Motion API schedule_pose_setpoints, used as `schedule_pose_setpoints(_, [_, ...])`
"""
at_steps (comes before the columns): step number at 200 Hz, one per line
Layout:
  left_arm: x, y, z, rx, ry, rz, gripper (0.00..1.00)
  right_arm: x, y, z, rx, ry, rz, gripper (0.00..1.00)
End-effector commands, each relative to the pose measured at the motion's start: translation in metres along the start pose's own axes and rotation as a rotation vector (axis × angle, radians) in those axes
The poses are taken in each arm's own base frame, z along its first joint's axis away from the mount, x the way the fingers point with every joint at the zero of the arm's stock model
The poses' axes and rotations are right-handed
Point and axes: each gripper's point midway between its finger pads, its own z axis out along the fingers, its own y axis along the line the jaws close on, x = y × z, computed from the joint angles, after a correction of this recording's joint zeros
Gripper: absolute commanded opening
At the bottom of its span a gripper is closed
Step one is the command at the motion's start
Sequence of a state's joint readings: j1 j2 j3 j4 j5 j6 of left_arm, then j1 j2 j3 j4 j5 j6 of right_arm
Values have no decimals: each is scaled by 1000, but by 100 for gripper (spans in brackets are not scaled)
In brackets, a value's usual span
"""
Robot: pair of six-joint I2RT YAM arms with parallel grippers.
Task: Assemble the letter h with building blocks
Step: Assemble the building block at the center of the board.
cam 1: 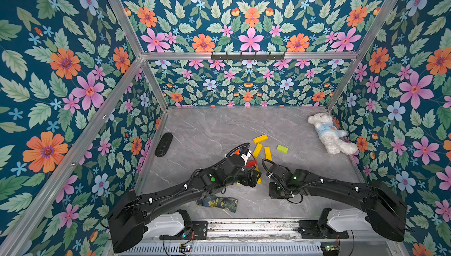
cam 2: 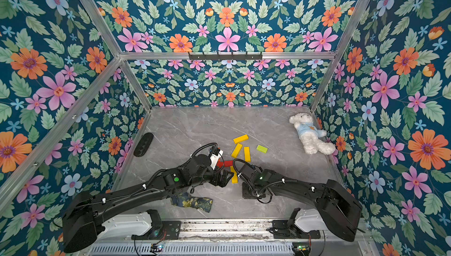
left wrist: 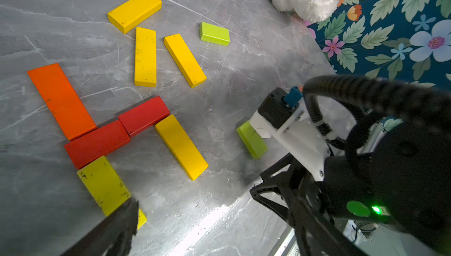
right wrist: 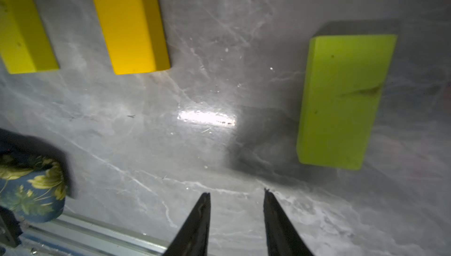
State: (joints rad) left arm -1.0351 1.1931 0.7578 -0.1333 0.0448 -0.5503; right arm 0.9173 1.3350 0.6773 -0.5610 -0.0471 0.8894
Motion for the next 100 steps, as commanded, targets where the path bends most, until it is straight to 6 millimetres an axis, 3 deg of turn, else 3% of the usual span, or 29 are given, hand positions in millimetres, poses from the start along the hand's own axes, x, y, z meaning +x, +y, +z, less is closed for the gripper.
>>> schedule_pose_setpoints(1, [1, 2, 0, -8, 0, 12, 99, -5, -15, 4, 62, -19, 80, 40])
schedule_pose_setpoints(40, [4, 5, 0, -12, 0, 13, 99, -17, -50, 13, 117, -27, 173, 40])
schedule_pose_setpoints(100, [8, 7, -1, -9, -3, 10, 99, -56, -94, 0, 182, -86, 264, 40])
